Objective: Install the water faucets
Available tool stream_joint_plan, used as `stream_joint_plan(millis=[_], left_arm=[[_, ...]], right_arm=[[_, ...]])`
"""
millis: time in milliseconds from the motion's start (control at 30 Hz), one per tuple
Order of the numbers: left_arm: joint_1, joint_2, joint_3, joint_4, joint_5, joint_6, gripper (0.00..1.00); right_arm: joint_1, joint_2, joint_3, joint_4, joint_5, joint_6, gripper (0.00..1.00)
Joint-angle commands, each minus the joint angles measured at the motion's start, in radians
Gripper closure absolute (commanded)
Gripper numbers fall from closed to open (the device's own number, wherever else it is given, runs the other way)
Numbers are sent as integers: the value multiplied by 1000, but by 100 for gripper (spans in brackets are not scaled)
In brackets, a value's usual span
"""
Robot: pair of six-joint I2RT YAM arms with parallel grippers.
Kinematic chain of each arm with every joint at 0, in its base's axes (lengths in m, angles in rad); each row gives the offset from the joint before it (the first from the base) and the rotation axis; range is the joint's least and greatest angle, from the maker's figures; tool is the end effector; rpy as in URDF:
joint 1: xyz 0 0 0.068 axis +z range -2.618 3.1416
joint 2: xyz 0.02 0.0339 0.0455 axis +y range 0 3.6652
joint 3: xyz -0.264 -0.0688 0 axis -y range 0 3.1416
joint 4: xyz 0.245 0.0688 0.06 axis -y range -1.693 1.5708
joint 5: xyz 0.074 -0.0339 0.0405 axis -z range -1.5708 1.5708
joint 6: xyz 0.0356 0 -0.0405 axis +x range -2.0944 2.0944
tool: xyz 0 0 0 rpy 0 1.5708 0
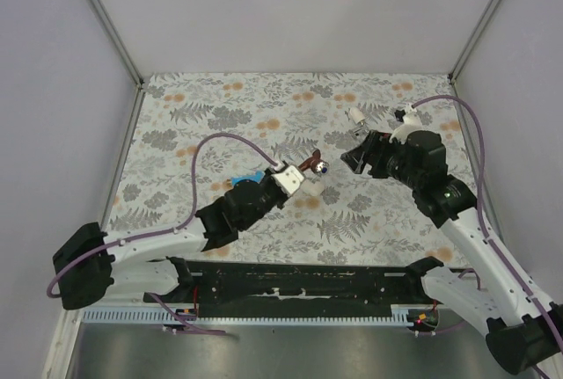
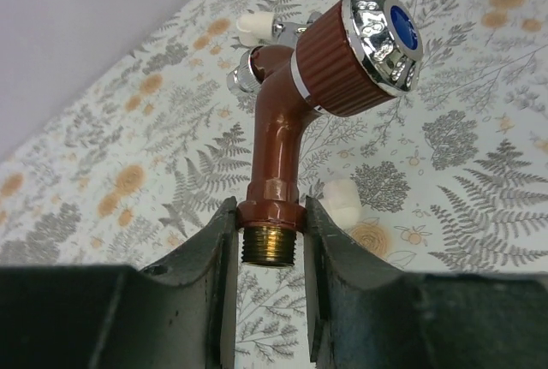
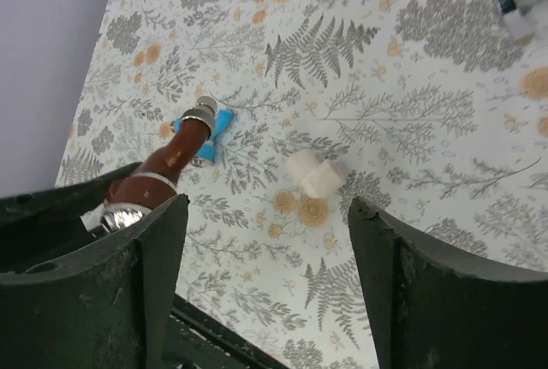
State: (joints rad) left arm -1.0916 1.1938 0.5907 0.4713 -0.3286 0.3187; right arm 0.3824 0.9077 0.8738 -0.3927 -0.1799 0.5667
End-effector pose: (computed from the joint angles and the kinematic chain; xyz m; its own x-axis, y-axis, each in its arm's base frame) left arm 0.1326 -0.2302 0.2553 0.1594 0.3364 -0.9281 0.6765 0.6475 0.3509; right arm 0.1866 0.0819 0.3281 -0.6021 0.3271 -0.7283 -0.2311 0.8017 0.5512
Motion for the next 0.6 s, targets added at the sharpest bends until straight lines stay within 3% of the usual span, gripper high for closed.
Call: stream_joint_plan(millis=[0,133,367,567], left_arm=[[119,-120,49,-187,253,-308,98],[212,-172,87,-296,458,-456,98],[343,-226,139,-365,790,-605,98],[375,-255,187,-372,973,-688,98]], right_arm=[[4,-67,1,80,51,-207,16],[3,-101,16,86,-59,-335,12],[4,-93,28,144,-545,-550,9],[4,-145,-28,261,-705,-614,7]])
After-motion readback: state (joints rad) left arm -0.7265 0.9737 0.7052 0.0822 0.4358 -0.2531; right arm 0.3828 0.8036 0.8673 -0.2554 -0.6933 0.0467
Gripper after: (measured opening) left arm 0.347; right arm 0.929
